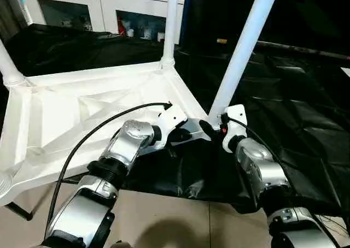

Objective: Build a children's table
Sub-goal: Rotate leg to tighten

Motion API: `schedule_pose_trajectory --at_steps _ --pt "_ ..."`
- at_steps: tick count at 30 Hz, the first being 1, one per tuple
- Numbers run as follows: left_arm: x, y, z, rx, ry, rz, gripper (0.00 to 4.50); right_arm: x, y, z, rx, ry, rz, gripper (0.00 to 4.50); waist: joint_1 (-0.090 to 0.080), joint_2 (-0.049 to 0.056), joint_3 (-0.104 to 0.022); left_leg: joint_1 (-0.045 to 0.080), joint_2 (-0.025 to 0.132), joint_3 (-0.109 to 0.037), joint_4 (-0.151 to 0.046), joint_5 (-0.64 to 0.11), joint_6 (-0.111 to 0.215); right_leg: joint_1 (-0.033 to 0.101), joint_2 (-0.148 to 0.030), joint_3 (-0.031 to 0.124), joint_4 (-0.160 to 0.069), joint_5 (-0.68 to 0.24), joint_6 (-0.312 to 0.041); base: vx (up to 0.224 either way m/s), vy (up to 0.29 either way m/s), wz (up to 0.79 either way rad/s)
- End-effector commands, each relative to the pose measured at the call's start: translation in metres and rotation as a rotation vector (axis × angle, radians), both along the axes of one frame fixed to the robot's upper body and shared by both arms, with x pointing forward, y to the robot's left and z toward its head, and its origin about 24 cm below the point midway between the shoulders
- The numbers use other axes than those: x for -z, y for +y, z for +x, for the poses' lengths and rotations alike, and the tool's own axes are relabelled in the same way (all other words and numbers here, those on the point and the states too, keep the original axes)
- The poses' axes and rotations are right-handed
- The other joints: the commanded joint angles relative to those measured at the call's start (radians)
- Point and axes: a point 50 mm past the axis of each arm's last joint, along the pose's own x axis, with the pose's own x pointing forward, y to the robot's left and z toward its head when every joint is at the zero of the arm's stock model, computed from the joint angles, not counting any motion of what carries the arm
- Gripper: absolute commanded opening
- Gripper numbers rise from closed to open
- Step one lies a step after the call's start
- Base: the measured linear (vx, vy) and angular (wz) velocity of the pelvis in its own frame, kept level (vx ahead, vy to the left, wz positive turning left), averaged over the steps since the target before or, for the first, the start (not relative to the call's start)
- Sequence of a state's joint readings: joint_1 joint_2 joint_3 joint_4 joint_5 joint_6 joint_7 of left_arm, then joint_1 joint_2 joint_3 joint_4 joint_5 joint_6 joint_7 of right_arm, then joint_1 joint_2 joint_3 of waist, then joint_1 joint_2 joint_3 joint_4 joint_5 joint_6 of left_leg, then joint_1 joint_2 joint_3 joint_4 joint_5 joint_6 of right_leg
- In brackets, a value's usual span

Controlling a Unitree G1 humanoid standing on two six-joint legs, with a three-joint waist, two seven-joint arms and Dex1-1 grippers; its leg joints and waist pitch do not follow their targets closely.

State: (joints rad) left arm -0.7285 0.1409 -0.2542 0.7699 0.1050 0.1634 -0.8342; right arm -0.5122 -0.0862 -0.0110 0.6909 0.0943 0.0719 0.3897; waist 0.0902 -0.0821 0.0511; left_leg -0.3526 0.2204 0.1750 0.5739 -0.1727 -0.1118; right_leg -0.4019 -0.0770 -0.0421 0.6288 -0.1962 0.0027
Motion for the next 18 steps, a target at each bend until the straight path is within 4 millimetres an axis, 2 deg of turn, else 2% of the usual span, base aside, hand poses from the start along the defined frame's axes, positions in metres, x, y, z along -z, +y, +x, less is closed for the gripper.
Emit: schedule_pose_trajectory --at_steps 1,3,5,6,7,8,14,18 --pt "0.007 -0.003 0.001 -0.076 0.009 -0.030 0.00 -0.005 0.039 -0.009 -0.226 -0.045 0.047 2.70 0.000 -0.005 -0.058 -0.002 0.003 0.006 -0.062 -0.199 0.024 0.043 -0.051 0.034 -0.090 -0.241 -0.149 0.000 0.000 0.00" --pt "0.007 0.002 -0.001 -0.036 0.017 -0.024 0.00 -0.011 0.032 -0.008 -0.250 -0.076 0.072 3.26 0.001 -0.006 -0.060 -0.004 0.003 0.006 -0.061 -0.193 0.032 0.046 -0.051 0.034 -0.087 -0.223 -0.155 0.000 0.000 0.00" --pt "0.006 0.006 -0.003 -0.006 0.024 -0.022 0.00 -0.014 0.026 -0.009 -0.282 -0.084 0.080 3.42 0.002 -0.006 -0.061 -0.005 0.004 0.006 -0.059 -0.181 0.045 0.048 -0.051 0.033 -0.084 -0.192 -0.165 0.000 0.000 0.00" --pt "0.005 0.015 -0.006 0.051 0.047 -0.021 0.00 -0.017 0.015 -0.012 -0.369 -0.084 0.070 3.45 0.002 -0.005 -0.060 -0.006 0.004 0.007 -0.059 -0.175 0.051 0.048 -0.050 0.032 -0.083 -0.175 -0.172 0.000 0.000 0.00" --pt "0.005 0.015 -0.006 0.052 0.048 -0.020 0.00 -0.017 0.015 -0.012 -0.371 -0.084 0.070 3.50 0.004 -0.006 -0.061 -0.006 0.003 0.006 -0.059 -0.172 0.056 0.051 -0.050 0.032 -0.082 -0.167 -0.174 0.000 0.000 0.00" --pt "0.004 0.023 -0.010 0.119 0.065 -0.016 0.00 -0.019 0.004 -0.016 -0.446 -0.065 0.038 3.73 0.003 -0.008 -0.060 -0.011 0.003 0.005 -0.060 -0.162 0.065 0.054 -0.049 0.031 -0.082 -0.158 -0.177 0.000 0.000 0.00" --pt "0.003 0.043 -0.020 0.244 0.145 0.011 0.00 -0.022 -0.019 -0.023 -0.553 -0.042 -0.029 3.87 0.000 -0.004 -0.059 -0.004 0.010 0.006 -0.060 -0.172 0.053 0.048 -0.051 0.032 -0.078 -0.163 -0.201 0.000 0.000 0.00" --pt "0.000 0.054 -0.027 0.318 0.181 0.048 0.00 -0.023 -0.030 -0.025 -0.602 -0.029 -0.073 3.87 0.002 -0.004 -0.059 0.001 0.011 0.009 -0.059 -0.164 0.057 0.045 -0.049 0.033 -0.073 -0.111 -0.227 0.000 0.000 0.00"
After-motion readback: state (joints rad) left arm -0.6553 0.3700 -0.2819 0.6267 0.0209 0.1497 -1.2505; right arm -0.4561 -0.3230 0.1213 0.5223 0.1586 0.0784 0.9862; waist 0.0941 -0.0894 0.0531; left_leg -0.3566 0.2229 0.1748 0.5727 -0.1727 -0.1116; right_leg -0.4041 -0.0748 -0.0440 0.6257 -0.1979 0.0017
